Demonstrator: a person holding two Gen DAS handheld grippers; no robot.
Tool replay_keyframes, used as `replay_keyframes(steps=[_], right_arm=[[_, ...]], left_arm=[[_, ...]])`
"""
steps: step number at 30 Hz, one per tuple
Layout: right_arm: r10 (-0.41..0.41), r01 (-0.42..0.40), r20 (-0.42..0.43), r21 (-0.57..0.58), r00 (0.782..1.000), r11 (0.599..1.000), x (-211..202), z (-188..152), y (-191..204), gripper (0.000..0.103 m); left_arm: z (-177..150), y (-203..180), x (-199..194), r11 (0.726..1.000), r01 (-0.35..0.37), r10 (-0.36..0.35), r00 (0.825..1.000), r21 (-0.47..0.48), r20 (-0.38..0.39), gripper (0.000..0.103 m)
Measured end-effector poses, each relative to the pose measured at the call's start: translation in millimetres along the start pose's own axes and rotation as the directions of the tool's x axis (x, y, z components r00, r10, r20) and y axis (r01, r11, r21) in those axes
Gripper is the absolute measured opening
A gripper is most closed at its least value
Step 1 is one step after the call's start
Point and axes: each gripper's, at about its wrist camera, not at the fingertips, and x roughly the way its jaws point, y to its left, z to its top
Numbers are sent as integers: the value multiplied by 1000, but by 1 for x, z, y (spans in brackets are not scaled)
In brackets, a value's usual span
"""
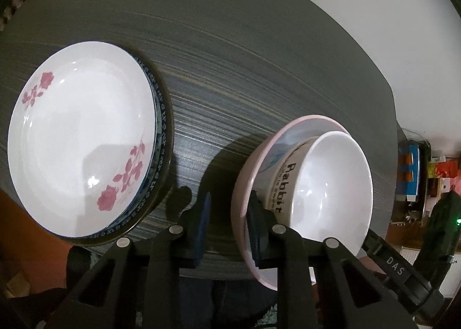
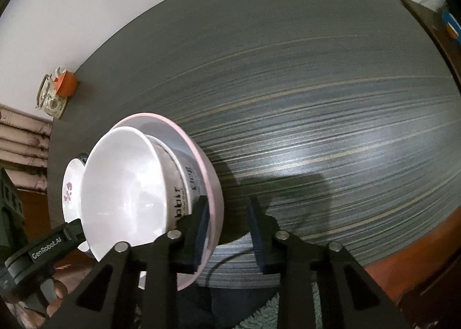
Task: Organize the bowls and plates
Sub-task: 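Close both tools on the pink bowl rim, then lift the nested bowls with both tools and carry them over the plate stack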
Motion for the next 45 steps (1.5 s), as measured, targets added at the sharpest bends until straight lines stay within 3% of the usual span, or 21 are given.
replay_keyframes(steps=[5,17,21,45], right_arm=[[21,-21,-4,-8,1000,1000,2,0,6,11],[20,-20,-1,-24,1000,999,1,2,5,11],[33,-33,-8,-16,999,999,2,1,3,11],[55,-55,14,-24,998,998,-1,4,-2,11]], left_arm=[[-2,-5,1,1000,2,-3,1000,14,22,17],[-1,-6,2,999,3,-3,1000,33,29,16],[0,-8,2,999,30,-32,999,46,28,6],[-5,-17,0,996,9,-14,998,91,55,5]])
